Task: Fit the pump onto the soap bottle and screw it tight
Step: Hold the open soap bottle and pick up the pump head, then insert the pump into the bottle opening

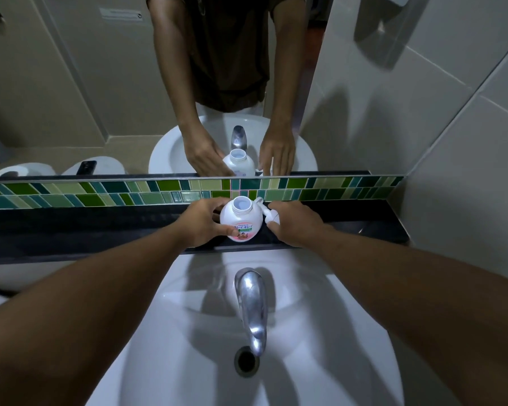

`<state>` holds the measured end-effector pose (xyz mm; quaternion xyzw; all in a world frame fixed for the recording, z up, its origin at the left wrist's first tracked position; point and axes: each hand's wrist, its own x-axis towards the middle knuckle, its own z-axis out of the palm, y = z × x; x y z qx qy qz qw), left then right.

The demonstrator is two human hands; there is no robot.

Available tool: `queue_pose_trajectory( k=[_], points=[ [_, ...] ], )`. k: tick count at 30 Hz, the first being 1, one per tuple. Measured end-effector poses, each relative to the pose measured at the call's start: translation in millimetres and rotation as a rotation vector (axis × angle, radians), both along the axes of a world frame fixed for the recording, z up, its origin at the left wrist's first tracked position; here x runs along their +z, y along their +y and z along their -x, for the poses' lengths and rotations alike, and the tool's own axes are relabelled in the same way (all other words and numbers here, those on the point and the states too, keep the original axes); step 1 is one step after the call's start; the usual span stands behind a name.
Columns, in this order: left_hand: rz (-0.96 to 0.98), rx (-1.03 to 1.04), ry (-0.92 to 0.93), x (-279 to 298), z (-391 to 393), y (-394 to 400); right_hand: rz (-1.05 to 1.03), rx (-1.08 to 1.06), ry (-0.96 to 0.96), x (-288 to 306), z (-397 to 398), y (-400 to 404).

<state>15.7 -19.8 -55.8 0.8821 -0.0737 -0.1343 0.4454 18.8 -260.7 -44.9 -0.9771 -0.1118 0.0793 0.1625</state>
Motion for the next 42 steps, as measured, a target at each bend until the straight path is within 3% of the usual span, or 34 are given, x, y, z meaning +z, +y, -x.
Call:
queue_pose_trajectory(
  k=[5,14,21,26,32,42],
  points=[
    [0.018,-0.008,-0.008,-3.6,-1.4,0.8,0.040,-0.080,-0.063,-12.3,1.1,-0.5],
    [0.043,0.012,0.002,-9.5,-1.7,0.5,-0.162,-0.205,-0.120,-3.5,5.9,-12.1],
    [0.046,0.015,-0.013,-11.3,-2.8,0.2,-0.549,-0.074,-0.447,36.9,-0.1,-2.0],
    [0.030,0.012,-0.012,-12.4,-4.2,0.2,-0.833,0.003,-0.552,72.5,-4.5,30.8],
    [0.034,0.020,-0.005,-11.5,-4.8,0.3,-0.897,0.004,-0.489,62.9,-4.5,44.9],
    [0.046,0.018,-0.020,-12.9,-4.1,0.6,-0.782,0.031,-0.440,20.9,4.2,45.7]
  ],
)
